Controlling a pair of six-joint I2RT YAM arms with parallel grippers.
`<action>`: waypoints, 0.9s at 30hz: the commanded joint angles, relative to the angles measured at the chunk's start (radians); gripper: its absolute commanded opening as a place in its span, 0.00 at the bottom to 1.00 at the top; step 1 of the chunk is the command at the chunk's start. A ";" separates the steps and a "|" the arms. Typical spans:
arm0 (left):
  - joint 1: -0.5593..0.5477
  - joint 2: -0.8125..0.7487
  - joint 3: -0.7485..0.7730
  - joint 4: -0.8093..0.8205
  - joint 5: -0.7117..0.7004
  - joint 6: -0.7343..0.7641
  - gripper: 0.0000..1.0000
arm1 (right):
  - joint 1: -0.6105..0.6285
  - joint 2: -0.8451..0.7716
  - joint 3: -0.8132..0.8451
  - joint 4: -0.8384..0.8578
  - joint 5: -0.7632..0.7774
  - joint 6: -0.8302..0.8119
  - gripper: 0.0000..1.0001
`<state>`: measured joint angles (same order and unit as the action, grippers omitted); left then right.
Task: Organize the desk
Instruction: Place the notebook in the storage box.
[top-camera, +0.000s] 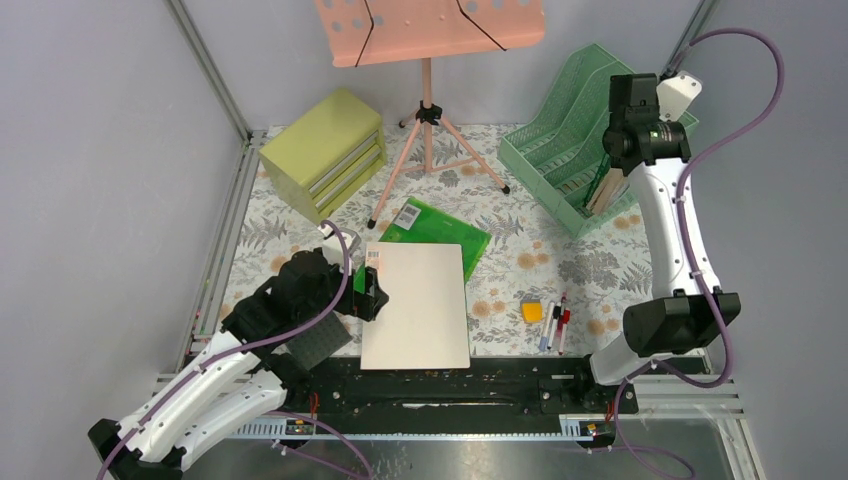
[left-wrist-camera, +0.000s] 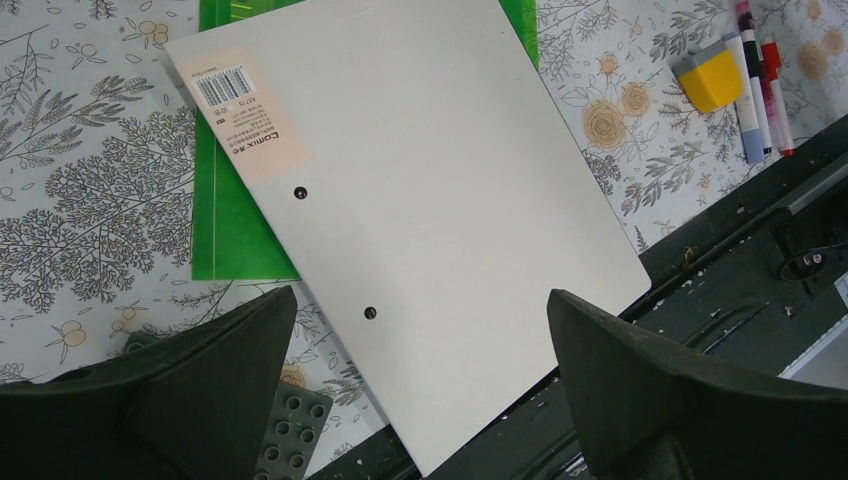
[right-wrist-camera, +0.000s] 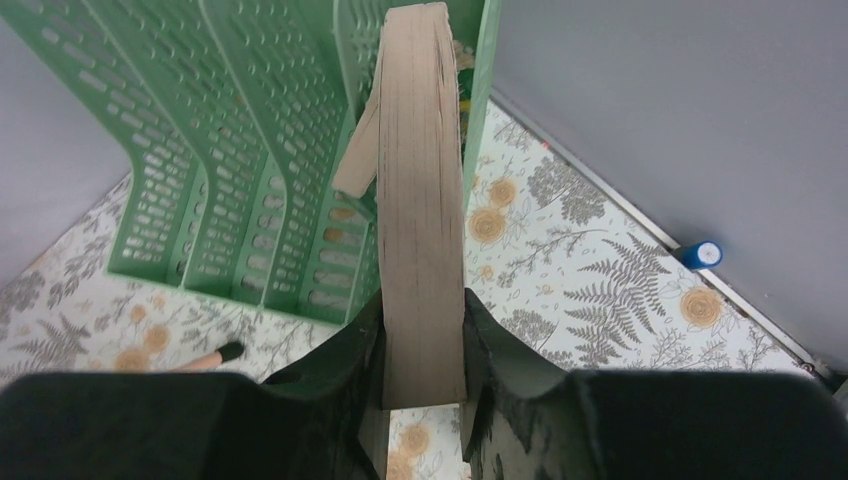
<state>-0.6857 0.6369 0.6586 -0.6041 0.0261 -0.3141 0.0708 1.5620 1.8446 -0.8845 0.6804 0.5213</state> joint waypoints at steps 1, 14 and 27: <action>0.004 0.002 0.016 0.040 0.027 0.015 0.99 | -0.008 0.018 0.055 0.126 0.167 0.009 0.00; 0.004 0.016 0.015 0.041 0.026 0.010 0.99 | -0.024 0.049 -0.047 0.375 0.187 -0.058 0.00; 0.004 0.030 0.017 0.044 0.037 0.014 0.99 | -0.036 0.037 -0.116 0.477 0.058 -0.089 0.00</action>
<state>-0.6857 0.6651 0.6590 -0.6037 0.0380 -0.3130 0.0368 1.6646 1.7554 -0.5461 0.7731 0.4194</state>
